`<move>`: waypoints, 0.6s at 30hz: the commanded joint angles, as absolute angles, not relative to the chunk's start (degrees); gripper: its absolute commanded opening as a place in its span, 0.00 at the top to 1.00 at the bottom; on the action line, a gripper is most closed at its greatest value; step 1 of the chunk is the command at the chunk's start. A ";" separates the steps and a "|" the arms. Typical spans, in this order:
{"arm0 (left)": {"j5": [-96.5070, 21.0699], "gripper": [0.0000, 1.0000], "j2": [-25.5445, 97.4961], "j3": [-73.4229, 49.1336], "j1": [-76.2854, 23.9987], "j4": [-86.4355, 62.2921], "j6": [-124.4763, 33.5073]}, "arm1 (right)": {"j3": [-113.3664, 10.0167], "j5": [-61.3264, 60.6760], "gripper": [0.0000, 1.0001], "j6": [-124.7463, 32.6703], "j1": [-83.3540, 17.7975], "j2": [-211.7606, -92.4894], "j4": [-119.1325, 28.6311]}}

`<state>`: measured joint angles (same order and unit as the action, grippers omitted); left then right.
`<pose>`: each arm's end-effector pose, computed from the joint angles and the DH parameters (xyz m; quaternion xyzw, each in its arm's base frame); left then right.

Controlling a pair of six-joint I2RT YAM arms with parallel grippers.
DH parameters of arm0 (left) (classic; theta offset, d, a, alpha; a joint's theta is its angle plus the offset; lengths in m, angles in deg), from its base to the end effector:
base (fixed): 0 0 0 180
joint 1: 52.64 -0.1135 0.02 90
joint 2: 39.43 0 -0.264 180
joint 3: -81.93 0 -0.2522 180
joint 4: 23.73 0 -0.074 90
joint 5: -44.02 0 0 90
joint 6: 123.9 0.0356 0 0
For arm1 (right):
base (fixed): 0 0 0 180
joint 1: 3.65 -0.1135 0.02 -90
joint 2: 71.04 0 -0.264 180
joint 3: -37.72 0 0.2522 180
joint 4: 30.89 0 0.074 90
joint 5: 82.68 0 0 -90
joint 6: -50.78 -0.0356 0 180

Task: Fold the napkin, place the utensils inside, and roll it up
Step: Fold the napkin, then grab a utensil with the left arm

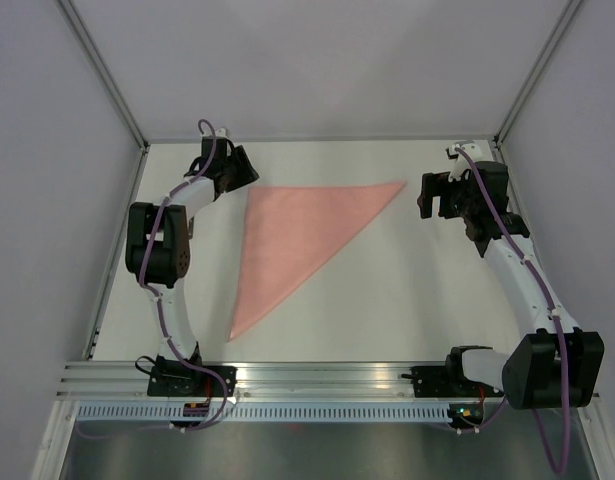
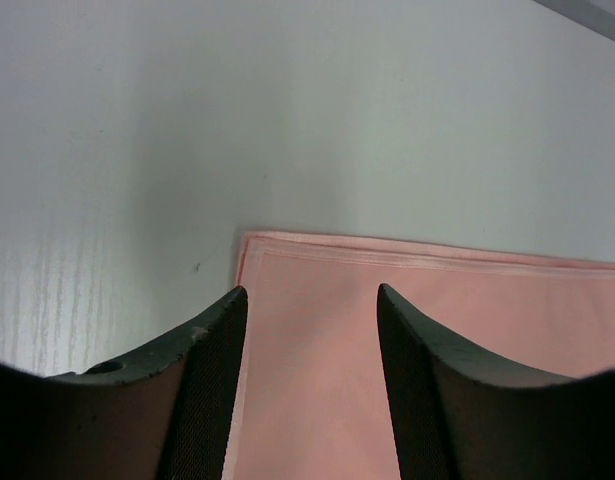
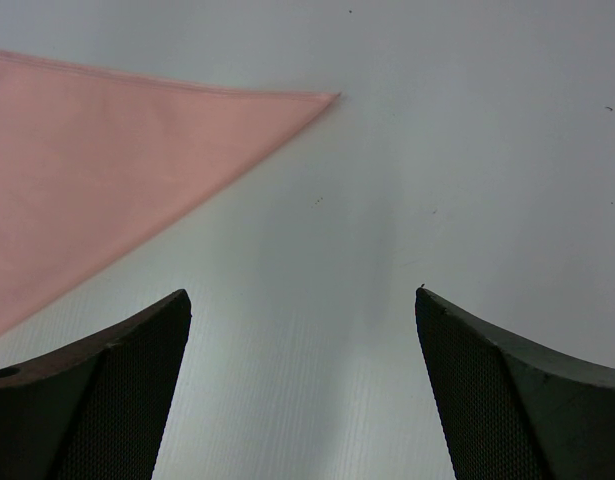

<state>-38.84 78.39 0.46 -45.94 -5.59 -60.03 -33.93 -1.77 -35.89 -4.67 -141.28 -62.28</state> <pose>0.4643 -0.0590 0.1972 -0.1238 0.8867 -0.1785 0.4082 0.2773 0.0106 0.3136 -0.0724 0.8611 0.0586 0.4999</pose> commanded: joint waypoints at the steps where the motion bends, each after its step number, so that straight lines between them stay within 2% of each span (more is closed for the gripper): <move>1: -41.84 0.40 75.62 1.56 -46.93 -5.05 -60.10 | -33.70 -1.30 0.02 -35.27 -4.79 -141.18 -61.88; 8: -52.12 0.39 68.68 -3.97 -49.39 -2.50 -61.50 | -33.70 -1.91 0.02 -35.44 -4.88 -140.57 -61.97; 18: -55.74 0.39 64.98 -9.87 -57.12 4.08 -62.03 | -33.70 -4.55 0.02 -35.53 -4.88 -139.69 -62.50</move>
<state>-53.53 66.81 -8.83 -55.84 0.12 -60.52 -33.93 -2.95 -35.87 -4.67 -141.24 -62.50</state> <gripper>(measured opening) 0.610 0.979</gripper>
